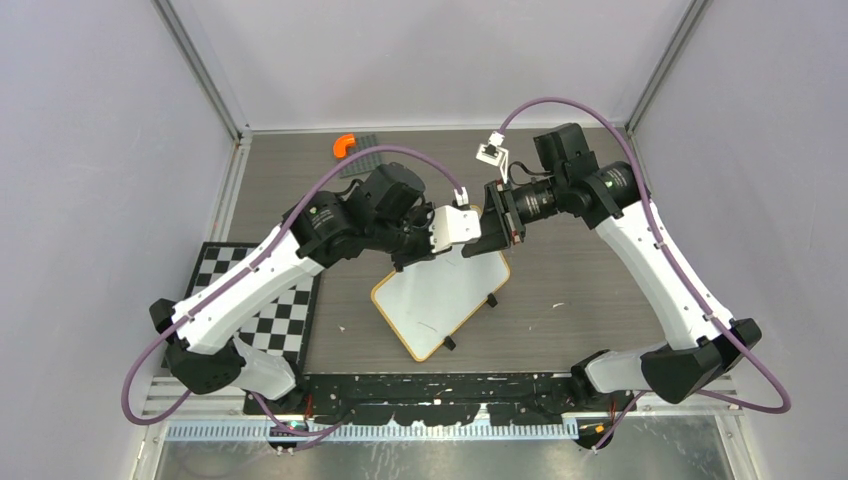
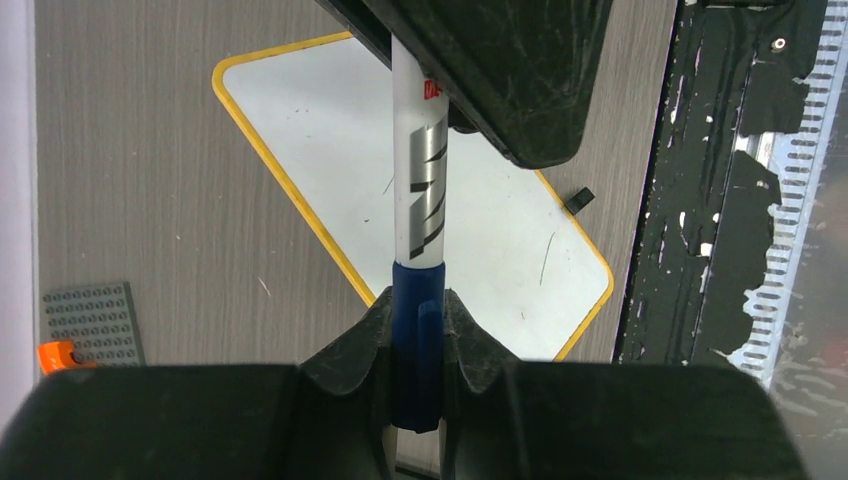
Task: Write a sentence on the whiteboard
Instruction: Pass from the left arm to the right, then open the pen cap from the whiteboard marker, then place the pen cap at the center of the board, then adjust the whiteboard at the center of the board.
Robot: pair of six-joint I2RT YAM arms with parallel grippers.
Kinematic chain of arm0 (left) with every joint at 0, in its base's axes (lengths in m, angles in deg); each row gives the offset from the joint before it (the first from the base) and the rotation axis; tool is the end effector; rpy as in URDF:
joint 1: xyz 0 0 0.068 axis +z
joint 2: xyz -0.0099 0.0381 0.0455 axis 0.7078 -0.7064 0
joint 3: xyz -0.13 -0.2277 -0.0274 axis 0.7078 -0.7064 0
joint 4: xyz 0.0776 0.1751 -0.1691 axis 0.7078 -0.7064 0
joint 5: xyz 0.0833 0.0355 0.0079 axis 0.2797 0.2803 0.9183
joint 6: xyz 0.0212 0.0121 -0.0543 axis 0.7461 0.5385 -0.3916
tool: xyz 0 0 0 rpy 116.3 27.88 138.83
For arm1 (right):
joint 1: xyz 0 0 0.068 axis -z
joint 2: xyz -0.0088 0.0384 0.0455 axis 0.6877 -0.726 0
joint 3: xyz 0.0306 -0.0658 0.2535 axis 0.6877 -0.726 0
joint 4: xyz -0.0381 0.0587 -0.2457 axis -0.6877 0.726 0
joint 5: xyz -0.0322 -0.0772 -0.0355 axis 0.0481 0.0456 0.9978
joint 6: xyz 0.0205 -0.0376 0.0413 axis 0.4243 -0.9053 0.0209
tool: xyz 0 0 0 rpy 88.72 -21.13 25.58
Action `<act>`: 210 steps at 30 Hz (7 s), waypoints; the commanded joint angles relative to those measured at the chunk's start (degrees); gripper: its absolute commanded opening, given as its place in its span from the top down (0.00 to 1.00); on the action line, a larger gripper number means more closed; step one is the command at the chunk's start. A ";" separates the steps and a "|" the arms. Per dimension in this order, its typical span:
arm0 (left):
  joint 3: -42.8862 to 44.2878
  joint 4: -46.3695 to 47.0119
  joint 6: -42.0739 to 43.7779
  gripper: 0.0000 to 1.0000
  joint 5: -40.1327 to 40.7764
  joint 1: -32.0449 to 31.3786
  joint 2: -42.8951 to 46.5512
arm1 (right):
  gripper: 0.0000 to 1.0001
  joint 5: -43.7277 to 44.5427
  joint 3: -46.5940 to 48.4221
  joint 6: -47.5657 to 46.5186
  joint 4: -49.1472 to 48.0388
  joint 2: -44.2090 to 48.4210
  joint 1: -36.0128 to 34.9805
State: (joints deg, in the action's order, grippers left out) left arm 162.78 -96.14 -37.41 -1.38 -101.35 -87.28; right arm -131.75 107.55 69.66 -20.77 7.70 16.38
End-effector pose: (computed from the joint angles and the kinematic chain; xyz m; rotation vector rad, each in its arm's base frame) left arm 0.1454 -0.2314 0.4144 1.6201 1.7316 -0.4632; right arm 0.2004 0.1449 0.4071 -0.9517 2.1448 1.5153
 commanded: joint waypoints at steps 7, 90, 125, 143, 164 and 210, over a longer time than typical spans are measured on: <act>1.27 2.44 -6.08 1.00 -1.99 0.48 0.22 | 0.74 -0.09 -1.05 6.02 -7.36 2.49 0.19; -12.20 4.25 4.45 1.00 -16.20 15.57 10.80 | 1.00 -3.14 3.44 -8.48 5.46 3.77 11.51; -24.54 12.62 -12.44 1.00 -6.76 45.58 -14.55 | 1.00 37.33 -3.15 -4.58 -0.68 0.82 26.32; -24.76 19.99 -14.22 0.93 0.32 45.61 -27.20 | 1.00 26.35 -2.35 -11.64 0.13 5.84 25.66; -25.25 14.85 -13.50 0.53 -1.38 45.58 -25.32 | 1.00 23.37 -1.50 -15.74 5.44 4.76 20.95; -20.45 8.27 -24.90 0.14 -35.47 35.76 3.99 | 1.00 13.83 -3.75 -20.20 8.43 7.68 1.39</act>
State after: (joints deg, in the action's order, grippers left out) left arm 142.24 -93.04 -59.55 -36.52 -63.23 -82.65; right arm -116.80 104.40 48.13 -10.61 12.88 18.10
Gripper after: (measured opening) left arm 0.877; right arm 0.172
